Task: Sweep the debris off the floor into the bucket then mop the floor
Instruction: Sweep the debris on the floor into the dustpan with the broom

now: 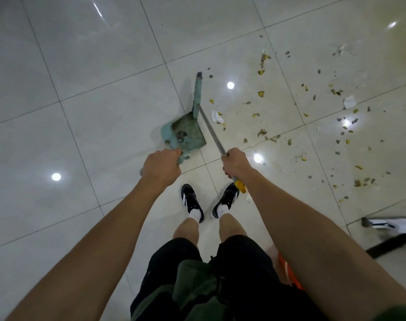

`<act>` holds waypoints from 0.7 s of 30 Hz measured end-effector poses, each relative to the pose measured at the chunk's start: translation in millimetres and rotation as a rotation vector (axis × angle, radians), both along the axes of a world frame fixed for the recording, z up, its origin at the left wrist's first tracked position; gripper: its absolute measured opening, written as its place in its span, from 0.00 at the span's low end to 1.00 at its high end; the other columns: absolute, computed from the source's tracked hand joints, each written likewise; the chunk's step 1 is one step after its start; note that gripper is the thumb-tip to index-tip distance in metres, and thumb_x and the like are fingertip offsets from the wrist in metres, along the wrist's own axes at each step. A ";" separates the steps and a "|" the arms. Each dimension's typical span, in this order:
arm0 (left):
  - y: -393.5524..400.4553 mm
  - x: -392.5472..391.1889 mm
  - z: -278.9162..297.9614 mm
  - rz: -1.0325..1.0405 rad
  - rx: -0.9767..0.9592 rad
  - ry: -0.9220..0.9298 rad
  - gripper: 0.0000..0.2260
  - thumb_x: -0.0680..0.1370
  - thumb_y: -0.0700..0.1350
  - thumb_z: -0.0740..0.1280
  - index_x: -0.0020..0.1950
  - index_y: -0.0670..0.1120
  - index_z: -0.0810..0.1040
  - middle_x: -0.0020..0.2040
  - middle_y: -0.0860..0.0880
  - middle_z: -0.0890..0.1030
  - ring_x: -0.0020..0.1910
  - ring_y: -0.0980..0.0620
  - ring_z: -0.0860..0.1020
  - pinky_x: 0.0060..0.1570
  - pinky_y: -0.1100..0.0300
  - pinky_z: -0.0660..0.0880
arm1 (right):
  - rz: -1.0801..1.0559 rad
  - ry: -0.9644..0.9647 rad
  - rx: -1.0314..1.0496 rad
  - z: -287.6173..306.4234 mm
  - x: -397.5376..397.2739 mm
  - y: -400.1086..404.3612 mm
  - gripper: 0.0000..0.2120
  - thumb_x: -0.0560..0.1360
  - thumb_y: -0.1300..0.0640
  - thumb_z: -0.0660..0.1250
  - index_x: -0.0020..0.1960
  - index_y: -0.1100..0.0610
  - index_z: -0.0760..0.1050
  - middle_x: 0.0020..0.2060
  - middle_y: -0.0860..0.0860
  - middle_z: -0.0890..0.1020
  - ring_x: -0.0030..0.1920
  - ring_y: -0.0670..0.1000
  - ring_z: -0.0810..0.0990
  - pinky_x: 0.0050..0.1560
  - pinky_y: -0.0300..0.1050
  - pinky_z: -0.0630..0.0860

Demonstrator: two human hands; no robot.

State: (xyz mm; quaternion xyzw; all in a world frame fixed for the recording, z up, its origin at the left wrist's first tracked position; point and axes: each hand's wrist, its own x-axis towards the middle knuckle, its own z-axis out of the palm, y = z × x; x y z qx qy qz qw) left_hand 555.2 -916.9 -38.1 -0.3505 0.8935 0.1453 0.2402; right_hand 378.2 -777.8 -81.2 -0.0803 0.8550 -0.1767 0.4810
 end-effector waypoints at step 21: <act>35.7 -47.0 7.5 -0.085 -0.092 0.035 0.11 0.80 0.48 0.61 0.60 0.51 0.78 0.44 0.44 0.82 0.37 0.42 0.79 0.37 0.54 0.77 | 0.470 0.205 0.256 -22.5 -46.1 80.9 0.15 0.79 0.63 0.60 0.65 0.61 0.73 0.40 0.51 0.74 0.40 0.53 0.77 0.37 0.46 0.76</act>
